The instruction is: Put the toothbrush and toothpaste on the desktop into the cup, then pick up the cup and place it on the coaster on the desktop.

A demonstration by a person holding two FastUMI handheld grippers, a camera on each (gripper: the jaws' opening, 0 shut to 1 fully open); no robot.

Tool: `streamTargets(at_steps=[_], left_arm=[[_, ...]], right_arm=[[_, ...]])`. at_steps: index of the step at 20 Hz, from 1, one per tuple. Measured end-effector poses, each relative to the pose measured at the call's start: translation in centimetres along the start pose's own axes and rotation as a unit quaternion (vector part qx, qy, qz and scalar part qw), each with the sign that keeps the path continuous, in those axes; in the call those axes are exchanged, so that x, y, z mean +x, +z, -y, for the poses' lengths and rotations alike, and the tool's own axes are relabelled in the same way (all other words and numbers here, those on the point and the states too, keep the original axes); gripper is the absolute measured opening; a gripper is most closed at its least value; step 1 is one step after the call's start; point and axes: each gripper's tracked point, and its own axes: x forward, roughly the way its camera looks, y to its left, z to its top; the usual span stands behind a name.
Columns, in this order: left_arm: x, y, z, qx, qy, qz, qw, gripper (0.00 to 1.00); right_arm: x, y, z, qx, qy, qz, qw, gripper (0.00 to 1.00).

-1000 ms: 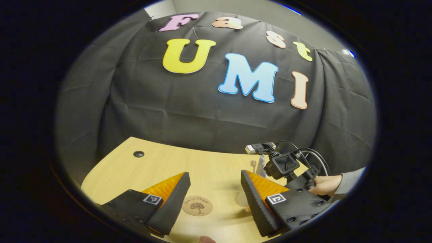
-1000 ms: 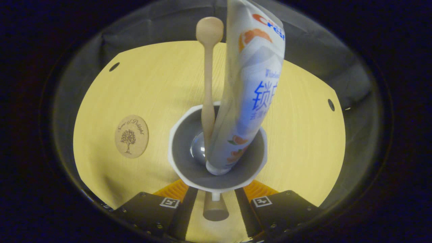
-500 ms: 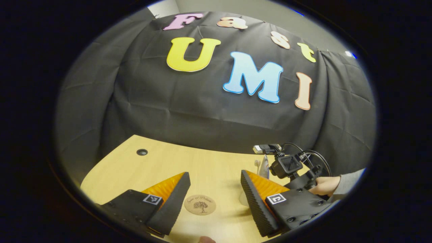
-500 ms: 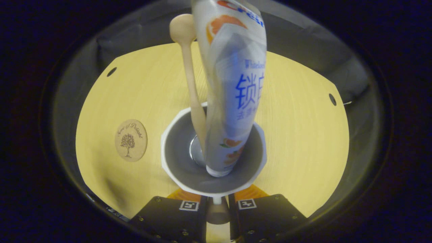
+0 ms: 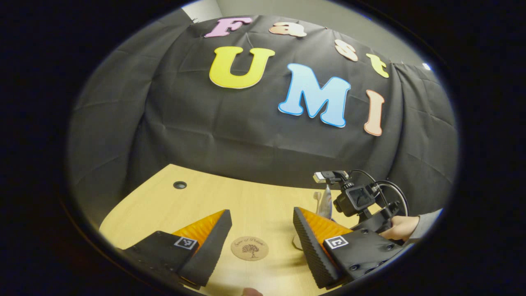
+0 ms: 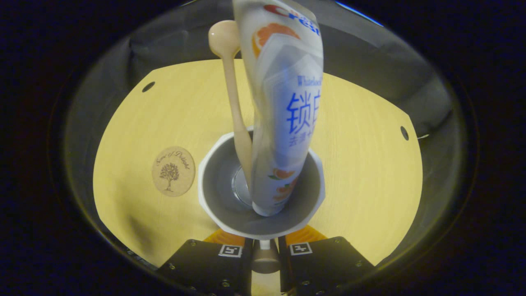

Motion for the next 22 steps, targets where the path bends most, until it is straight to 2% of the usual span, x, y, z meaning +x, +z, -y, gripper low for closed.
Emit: streamTargets(at_steps=[2,11,12,15,16,18,19,20,22], left_arm=[[-0.9,0.2,-0.9,-0.002,0.009,0.002,1.000,0.96],[-4.2,0.9,-7.1,-0.018,0.060,0.015,0.998,0.97],[-4.4,1.1,-7.8,-0.018,0.065,0.016,0.998,1.00],[-5.1,1.4,-9.6,-0.021,0.077,0.022,0.997,1.00],[-5.2,1.4,-10.1,-0.022,0.079,0.023,0.996,0.97],[-5.4,1.4,-11.1,-0.025,0.085,0.023,0.996,1.00],[-5.5,1.4,-11.5,-0.025,0.086,0.023,0.996,0.96],[-5.6,1.2,-11.9,-0.026,0.088,0.022,0.996,0.97],[-5.5,1.2,-12.7,-0.027,0.091,0.022,0.995,1.00]], right_arm=[[-0.5,0.5,-1.6,-0.014,0.010,0.004,1.000,0.27],[-0.5,2.1,-9.3,-0.062,0.044,0.004,0.997,0.27],[-0.4,2.2,-10.0,-0.066,0.046,0.003,0.997,0.27],[0.1,2.7,-11.7,-0.077,0.048,-0.002,0.996,0.27],[0.3,2.8,-12.1,-0.080,0.050,-0.004,0.996,0.27],[1.0,3.1,-12.9,-0.086,0.050,-0.008,0.995,0.27],[1.3,3.2,-13.3,-0.089,0.049,-0.011,0.995,0.22],[1.7,3.2,-14.0,-0.090,0.047,-0.014,0.995,0.27],[2.6,3.4,-14.6,-0.092,0.043,-0.020,0.995,0.27]])
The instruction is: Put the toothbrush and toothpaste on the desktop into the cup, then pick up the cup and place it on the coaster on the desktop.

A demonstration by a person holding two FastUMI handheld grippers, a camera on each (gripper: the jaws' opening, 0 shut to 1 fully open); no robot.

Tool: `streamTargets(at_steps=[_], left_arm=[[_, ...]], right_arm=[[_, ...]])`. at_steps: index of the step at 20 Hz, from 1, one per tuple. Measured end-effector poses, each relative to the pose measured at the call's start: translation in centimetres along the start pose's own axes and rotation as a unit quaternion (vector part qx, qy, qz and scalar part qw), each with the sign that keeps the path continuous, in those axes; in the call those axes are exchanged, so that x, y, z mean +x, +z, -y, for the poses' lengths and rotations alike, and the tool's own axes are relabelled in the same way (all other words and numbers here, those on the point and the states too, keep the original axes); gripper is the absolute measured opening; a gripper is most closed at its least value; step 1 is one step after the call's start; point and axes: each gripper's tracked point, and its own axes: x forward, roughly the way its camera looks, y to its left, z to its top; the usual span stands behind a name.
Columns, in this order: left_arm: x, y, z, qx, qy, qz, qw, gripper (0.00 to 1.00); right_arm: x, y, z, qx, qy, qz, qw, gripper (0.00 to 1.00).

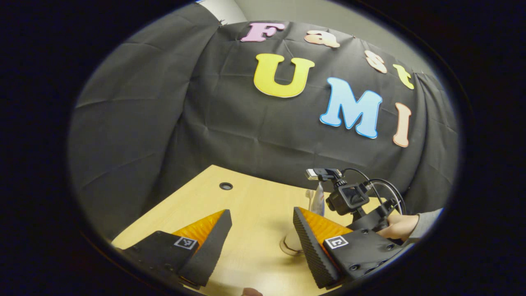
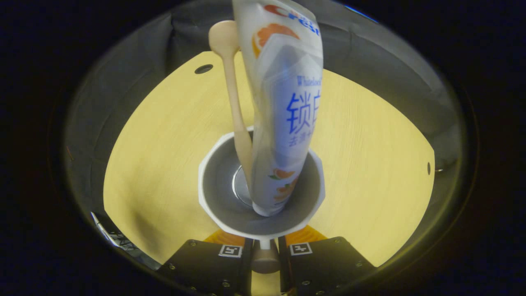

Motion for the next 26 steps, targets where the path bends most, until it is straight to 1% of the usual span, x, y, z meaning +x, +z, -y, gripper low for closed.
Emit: streamTargets(at_steps=[1,2,3,4,5,6,7,8,9,11,13,14,16,17,18,19,20,21,22,26], left_arm=[[0.0,-0.1,-0.4,-0.001,0.001,0.000,1.000,0.97],[0.0,-0.1,-0.5,-0.002,0.001,0.000,1.000,1.00],[0.0,-0.2,-0.7,-0.002,0.002,0.000,1.000,1.00],[0.2,-0.2,-0.9,-0.002,0.002,-0.001,1.000,1.00],[0.3,-0.3,-1.1,-0.002,0.002,-0.001,1.000,0.97],[0.5,-0.2,-1.1,-0.004,0.001,-0.002,1.000,0.96],[0.6,-0.3,-1.0,-0.003,0.001,-0.003,1.000,1.00],[0.7,-0.3,-0.9,-0.002,0.000,-0.004,1.000,1.00],[0.8,-0.4,-0.8,-0.001,-0.002,-0.004,1.000,1.00],[0.9,-0.2,-0.3,0.002,-0.006,-0.002,1.000,1.00],[1.2,0.0,0.6,0.004,-0.012,-0.002,1.000,1.00],[1.3,0.1,1.0,0.005,-0.016,-0.001,1.000,1.00],[1.4,-0.1,1.7,0.007,-0.024,-0.004,1.000,1.00],[1.3,-0.1,2.0,0.008,-0.026,-0.004,1.000,0.97],[1.4,0.0,2.4,0.008,-0.029,-0.003,1.000,0.97],[1.4,0.1,2.8,0.009,-0.032,-0.003,0.999,0.99],[1.5,0.3,3.3,0.010,-0.035,-0.002,0.999,0.96],[1.7,0.5,3.7,0.012,-0.038,-0.001,0.999,0.96],[1.7,0.8,4.3,0.013,-0.042,0.000,0.999,0.96],[1.7,1.6,7.5,0.022,-0.062,0.008,0.998,0.96]], right_arm=[[0.6,0.4,-0.3,-0.001,-0.001,-0.002,1.000,0.22],[1.2,0.8,-0.3,-0.001,-0.003,-0.005,1.000,0.27],[1.7,1.1,0.2,0.000,-0.007,-0.008,1.000,0.27],[2.1,1.8,-0.5,0.003,-0.007,-0.013,1.000,0.27],[2.8,3.0,-0.6,0.005,-0.006,-0.014,1.000,0.27],[3.2,3.0,0.2,0.006,-0.004,-0.017,1.000,0.27],[4.0,3.3,0.8,0.007,0.001,-0.019,1.000,0.27],[4.2,2.5,2.2,0.008,0.004,-0.017,1.000,0.29],[3.3,1.8,3.3,0.009,0.007,-0.013,1.000,0.29],[0.1,0.4,4.8,0.014,0.017,-0.003,1.000,0.29],[-2.7,-0.3,5.0,0.021,0.021,0.009,1.000,0.38],[-4.5,-0.5,5.5,0.026,0.027,0.016,0.999,0.39],[-8.0,-1.4,6.8,0.032,0.026,0.034,0.999,0.55],[-10.0,-2.0,7.4,0.037,0.028,0.044,0.998,0.55],[-11.6,-2.5,7.8,0.045,0.034,0.055,0.997,0.55],[-13.6,-3.0,8.2,0.053,0.040,0.066,0.996,0.55],[-16.3,-3.7,8.7,0.061,0.047,0.080,0.994,0.56],[-19.0,-4.3,9.3,0.066,0.049,0.096,0.992,0.53],[-21.4,-5.4,10.4,0.071,0.045,0.111,0.990,0.56],[-31.5,-9.0,15.2,0.089,0.014,0.176,0.980,0.55]])
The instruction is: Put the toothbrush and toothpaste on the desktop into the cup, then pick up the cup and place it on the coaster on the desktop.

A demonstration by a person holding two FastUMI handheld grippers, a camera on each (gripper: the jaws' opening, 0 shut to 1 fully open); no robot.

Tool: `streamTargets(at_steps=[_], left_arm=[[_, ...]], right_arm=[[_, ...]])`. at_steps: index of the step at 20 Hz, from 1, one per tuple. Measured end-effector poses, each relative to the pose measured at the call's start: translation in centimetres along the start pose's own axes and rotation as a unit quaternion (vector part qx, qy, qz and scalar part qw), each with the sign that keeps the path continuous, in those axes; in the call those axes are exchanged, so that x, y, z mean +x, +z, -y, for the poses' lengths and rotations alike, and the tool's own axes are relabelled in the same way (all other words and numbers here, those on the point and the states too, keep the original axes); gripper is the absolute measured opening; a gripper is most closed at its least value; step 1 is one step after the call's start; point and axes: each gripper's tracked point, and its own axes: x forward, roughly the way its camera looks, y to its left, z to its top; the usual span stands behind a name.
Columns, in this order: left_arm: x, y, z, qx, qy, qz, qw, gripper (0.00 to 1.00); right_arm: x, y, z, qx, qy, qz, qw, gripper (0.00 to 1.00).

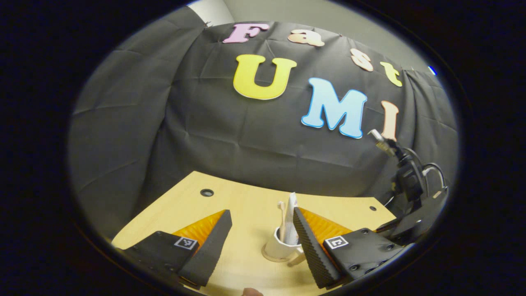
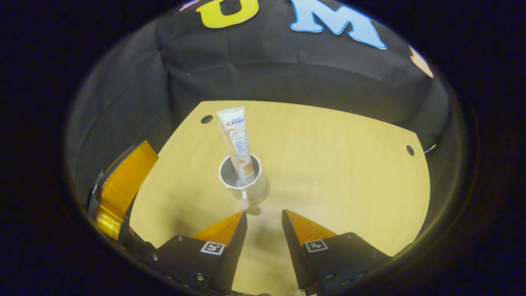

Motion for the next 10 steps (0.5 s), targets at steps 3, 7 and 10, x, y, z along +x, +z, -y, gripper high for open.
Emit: streamTargets(at_steps=[3,7,10], left_arm=[[0.2,0.3,2.8,0.004,-0.018,0.001,1.000,0.96],[0.3,0.9,6.3,0.014,-0.040,0.006,0.999,0.96],[0.1,1.8,8.3,0.020,-0.051,0.012,0.998,0.96]], right_arm=[[-6.3,1.4,2.9,0.014,-0.024,0.055,0.998,0.55],[-12.3,2.3,6.2,0.018,-0.058,0.135,0.989,0.55],[-16.0,2.8,7.3,0.022,-0.079,0.202,0.976,0.55]])
